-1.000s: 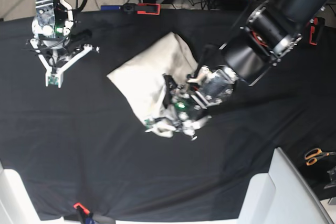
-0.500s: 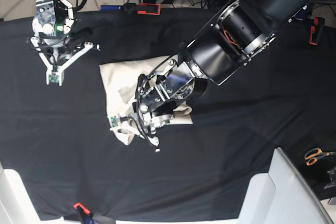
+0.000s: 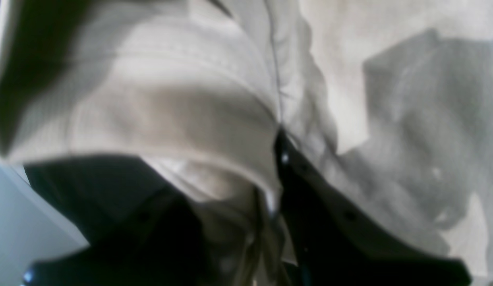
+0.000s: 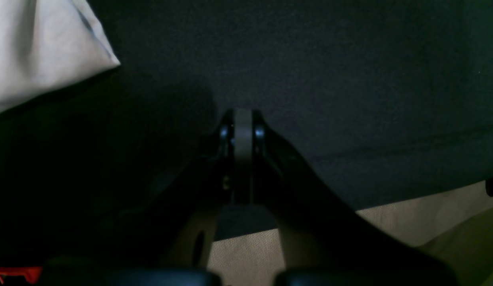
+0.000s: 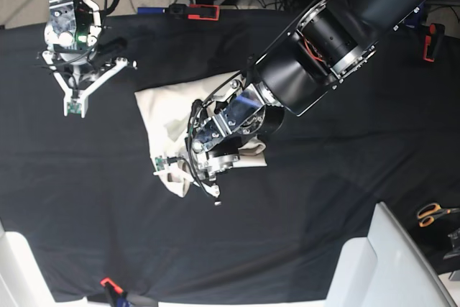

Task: Fold the T-shirt properly

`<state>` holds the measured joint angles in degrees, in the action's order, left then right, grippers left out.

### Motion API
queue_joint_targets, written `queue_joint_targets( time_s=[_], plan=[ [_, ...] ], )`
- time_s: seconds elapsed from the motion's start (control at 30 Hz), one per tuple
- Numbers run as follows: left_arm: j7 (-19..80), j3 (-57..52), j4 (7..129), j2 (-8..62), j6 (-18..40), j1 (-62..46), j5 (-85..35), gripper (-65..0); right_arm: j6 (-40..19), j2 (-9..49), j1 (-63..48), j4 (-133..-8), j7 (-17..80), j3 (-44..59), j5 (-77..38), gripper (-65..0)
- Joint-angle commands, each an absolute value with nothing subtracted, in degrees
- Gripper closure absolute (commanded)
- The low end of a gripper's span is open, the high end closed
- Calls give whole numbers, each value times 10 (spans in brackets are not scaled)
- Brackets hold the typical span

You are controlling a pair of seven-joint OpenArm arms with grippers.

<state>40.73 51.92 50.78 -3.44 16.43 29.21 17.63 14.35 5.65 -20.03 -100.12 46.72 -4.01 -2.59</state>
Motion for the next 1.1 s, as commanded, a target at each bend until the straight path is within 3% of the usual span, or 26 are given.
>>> queue_joint_targets(
  time_s=[0.0, 0.13, 1.07],
  plan=[
    [406, 531, 517, -42, 160, 308, 181, 0, 145, 59, -199, -1012, 459, -39, -22, -2],
    [406, 571, 517, -44, 160, 310, 180, 0, 145, 59, -199, -1012, 459, -39, -22, -2],
    [357, 575, 503, -51, 160, 313, 181, 0, 145, 59, -200, -1012, 459, -39, -22, -2]
  ],
)
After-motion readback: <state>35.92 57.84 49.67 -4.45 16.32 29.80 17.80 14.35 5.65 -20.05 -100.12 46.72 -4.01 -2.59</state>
